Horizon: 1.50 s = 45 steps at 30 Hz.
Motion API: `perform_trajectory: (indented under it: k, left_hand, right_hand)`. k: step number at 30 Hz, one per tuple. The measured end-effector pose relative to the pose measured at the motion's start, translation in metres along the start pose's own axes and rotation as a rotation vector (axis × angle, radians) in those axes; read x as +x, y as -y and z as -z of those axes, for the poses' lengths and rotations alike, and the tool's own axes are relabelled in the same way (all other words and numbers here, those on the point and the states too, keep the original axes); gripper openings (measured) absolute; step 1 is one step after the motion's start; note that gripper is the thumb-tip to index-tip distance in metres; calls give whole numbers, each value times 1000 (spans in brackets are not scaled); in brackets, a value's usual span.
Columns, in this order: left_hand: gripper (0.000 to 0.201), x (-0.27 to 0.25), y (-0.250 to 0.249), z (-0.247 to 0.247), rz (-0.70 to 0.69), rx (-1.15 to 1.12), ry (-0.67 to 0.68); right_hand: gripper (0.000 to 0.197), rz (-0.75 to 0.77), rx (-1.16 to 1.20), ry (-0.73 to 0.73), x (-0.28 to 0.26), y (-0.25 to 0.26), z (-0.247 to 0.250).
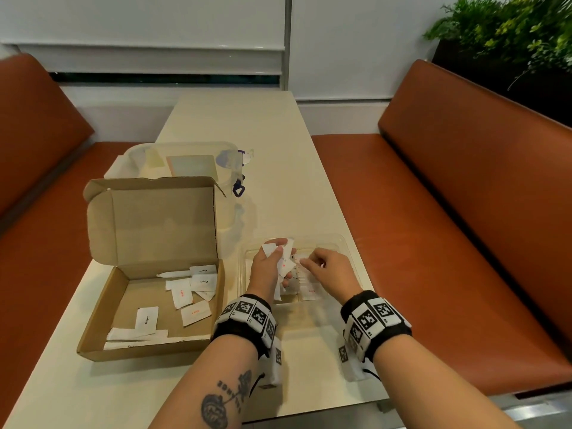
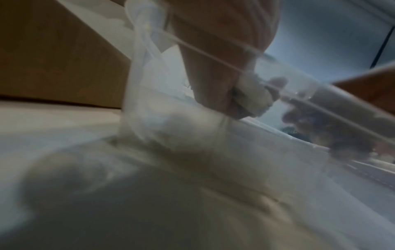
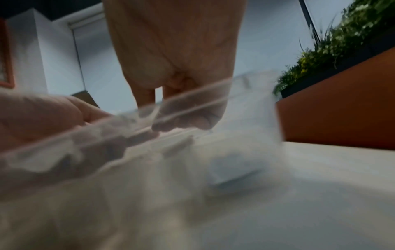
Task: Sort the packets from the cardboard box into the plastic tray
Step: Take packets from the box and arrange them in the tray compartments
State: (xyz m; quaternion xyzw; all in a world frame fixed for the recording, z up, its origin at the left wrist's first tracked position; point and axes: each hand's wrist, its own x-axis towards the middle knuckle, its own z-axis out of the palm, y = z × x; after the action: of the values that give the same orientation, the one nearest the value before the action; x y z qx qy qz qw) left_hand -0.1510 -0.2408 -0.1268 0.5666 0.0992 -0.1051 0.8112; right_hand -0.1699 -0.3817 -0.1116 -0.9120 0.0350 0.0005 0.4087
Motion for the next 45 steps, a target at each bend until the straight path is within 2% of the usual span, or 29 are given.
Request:
perform_trajectory:
  k: [2,5,9,17,21,23,26,29,32,34,36,39,41,43,44,45]
  left_hand:
    - [20,0,1,-1,-9,24,6]
    - [18,-1,2,-2,-11,25,2]
    - [16,1,2,-1,-39,34,-38]
    - [14,1,2,1,-79,126,-93]
    - [6,-2,3,0,-116,160,-37]
    - [10,-2,4,-1,-134,186,-16]
    - [17,-1,4,-1,-142,192,-33]
    - [18,0,4,0,-144,173,-36]
    - [19,0,5,-1,-142,181,-27]
    - [22,1,5,-1,-147,213,-8]
    - [22,1,6,-1,-157,235,-9]
    - [22,3,7,2,-167,220,-58]
    - [21,4,7,3,-163,226,-61]
    - [22,3,8,2,-163,259,-24]
    - [24,3,9,1,-164,267,-6]
    - [24,2,9,1,-163,265,1]
  right_hand:
    - [37,-26,135,20,0,10,-3]
    - [30,-49,251,63,0,22,-8]
    - [28,-70,336,11,2,23,-8]
    - [12,-117,397,-106,6,16,2]
    - [9,-106,399,-145,6,12,9]
    - [10,-125,391,-165,5,10,12]
    - [12,-149,419,-49,2,10,13]
    - [15,-124,317,69,2,12,11]
    - [3,-156,369,-37,4,14,9]
    - [11,-202,523,-97,4,14,9]
    - [17,-217,559,-91,4,13,8]
    - [23,-222,481,2,4,12,8]
    - [14,-189,426,42,3,15,10]
    - [36,-109,322,20,5,16,11]
    - [40,-76,285,21,6,19,13]
    - [35,-47,263,35,6,21,15]
